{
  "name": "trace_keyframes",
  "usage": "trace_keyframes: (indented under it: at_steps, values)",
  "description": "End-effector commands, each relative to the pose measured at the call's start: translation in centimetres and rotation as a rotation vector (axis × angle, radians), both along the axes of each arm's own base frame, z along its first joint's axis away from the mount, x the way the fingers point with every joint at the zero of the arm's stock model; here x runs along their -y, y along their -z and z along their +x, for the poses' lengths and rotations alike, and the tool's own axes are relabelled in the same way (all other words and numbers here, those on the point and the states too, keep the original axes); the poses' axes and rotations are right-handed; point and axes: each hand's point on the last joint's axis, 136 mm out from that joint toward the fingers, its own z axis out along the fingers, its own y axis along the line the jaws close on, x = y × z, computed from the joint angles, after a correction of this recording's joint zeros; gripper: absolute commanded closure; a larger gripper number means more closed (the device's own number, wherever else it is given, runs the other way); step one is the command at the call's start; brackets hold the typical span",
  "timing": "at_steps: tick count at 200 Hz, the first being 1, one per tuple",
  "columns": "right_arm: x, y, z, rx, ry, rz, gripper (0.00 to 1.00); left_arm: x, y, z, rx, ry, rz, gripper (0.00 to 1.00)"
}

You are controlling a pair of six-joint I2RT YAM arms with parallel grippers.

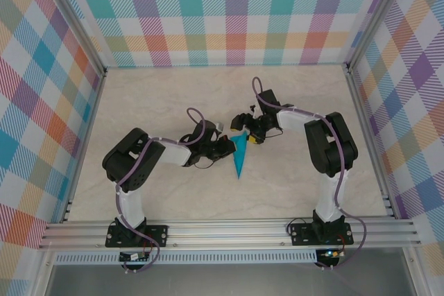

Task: Fold a paper plane with a square sheet of paper (fold left side to right side)
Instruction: Fold the wing for the fifth time at the center of the table.

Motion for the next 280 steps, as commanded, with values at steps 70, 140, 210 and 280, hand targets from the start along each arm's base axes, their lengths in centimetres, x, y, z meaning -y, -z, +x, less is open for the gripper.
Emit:
trace_keyframes:
  at_steps: [70,140,210,280]
  values:
    - [0.5,2.0,-1.8,-0.071,-0.021,-0.068,0.17,-1.1,2.1,0.2,-0.025,-0.017,0.046,1.00]
    - [0.7,-1.8,-0.2,0.043,-0.012,-0.051,0.10,-1.5,3.5,-0.3,-0.051,-0.023,0.067,1.00]
    - [2.3,-5.6,-1.6,0.116,-0.005,-0.043,0.29,-1.6,4.0,-0.3,-0.061,-0.026,0.070,1.00]
    - [-0.2,-1.8,-4.0,0.002,-0.053,0.021,0.88,-2.1,4.0,-0.6,-0.062,-0.035,0.092,1.00]
